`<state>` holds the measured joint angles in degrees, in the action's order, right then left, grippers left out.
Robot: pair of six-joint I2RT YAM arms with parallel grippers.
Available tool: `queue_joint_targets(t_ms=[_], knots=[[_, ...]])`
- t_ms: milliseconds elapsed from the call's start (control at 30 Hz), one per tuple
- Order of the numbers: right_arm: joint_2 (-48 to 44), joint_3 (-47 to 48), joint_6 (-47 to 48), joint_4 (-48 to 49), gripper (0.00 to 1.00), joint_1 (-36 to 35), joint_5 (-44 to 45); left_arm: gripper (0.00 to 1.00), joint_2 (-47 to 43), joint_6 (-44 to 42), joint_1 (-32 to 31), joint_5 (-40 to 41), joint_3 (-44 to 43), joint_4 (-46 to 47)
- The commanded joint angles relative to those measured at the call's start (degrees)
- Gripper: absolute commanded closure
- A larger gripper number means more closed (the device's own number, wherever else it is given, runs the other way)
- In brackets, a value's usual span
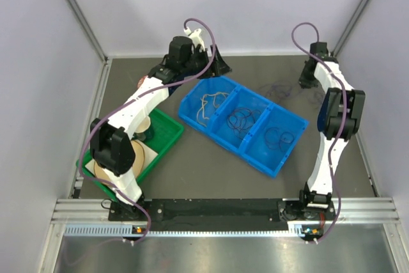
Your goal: Untangle the cables
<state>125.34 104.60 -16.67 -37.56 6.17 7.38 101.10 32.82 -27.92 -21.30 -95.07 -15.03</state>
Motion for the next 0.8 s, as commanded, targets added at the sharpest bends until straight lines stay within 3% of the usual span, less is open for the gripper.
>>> queue_joint_targets(t_ms=[0, 133, 367, 767], knots=[[-16.15, 1.05, -2.84, 3.80, 1.00, -0.11, -3.85, 0.20, -3.71, -1.00, 0.94, 0.99, 0.50, 2.19], [-28.80, -0.09, -5.91, 7.32, 1.00, -0.11, -8.41, 0.20, -4.07, -0.83, 1.38, 0.82, 0.67, 2.28], [-42.17, 3.06, -8.73, 9.08, 1.00, -0.02, -16.25, 0.19, -5.74, -0.30, 1.99, 0.65, 2.34, 3.16], [-52.56, 2.55, -10.14, 9.26, 1.00, -0.02, -22.14, 0.19, -6.79, 2.78, 2.52, -2.69, 5.68, 6.76]])
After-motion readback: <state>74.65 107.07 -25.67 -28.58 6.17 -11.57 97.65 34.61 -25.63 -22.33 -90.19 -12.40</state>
